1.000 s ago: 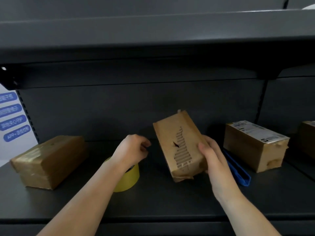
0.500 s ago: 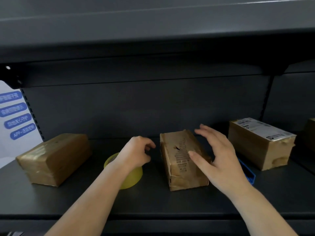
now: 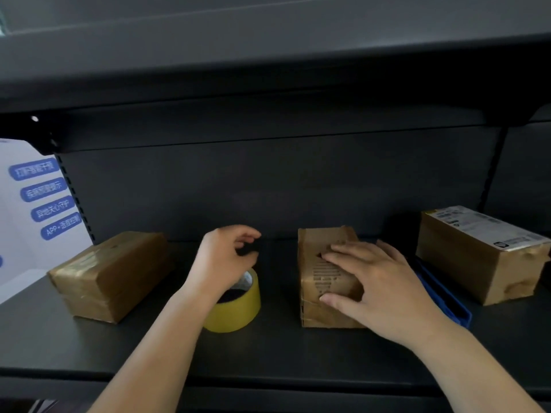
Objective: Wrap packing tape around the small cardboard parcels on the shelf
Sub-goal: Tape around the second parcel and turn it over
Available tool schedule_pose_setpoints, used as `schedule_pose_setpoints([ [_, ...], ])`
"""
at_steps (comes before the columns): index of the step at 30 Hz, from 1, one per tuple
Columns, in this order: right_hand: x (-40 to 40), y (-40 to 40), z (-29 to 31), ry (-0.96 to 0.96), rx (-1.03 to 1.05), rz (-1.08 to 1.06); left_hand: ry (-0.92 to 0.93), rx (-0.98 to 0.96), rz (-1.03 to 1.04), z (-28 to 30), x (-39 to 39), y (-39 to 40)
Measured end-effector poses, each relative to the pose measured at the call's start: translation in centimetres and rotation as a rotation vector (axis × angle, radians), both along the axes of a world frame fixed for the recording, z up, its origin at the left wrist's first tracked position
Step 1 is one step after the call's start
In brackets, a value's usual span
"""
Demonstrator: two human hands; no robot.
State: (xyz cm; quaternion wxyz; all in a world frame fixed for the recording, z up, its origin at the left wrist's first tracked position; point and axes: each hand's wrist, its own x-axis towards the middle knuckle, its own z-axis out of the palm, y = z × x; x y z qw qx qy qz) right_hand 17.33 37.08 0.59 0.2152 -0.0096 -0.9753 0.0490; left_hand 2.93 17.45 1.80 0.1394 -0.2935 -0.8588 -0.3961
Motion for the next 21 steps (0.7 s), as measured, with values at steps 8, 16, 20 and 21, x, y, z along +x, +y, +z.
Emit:
schedule_pose_setpoints([
  [8, -1.7, -0.8, 3.2, 0.156, -0.286, 0.111, 0.188, -0.675, 0.255, -3.2, 4.5, -1.2],
  [16, -2.6, -3.2, 5.3, -0.052, -0.949, 0.435, -0.001, 0.011, -0.340, -0.1, 6.0, -6.6],
  [20, -1.4, -5.2, 5.0, -0.176, -1.007, 0.572, 0.117, 0.076, -0.625, 1.7, 7.0, -6.6],
  [21, -0.9, -5.5, 4.9, -0.150, -1.020, 0.599, 0.151, 0.064, -0.645, 1.9, 7.2, -6.4],
])
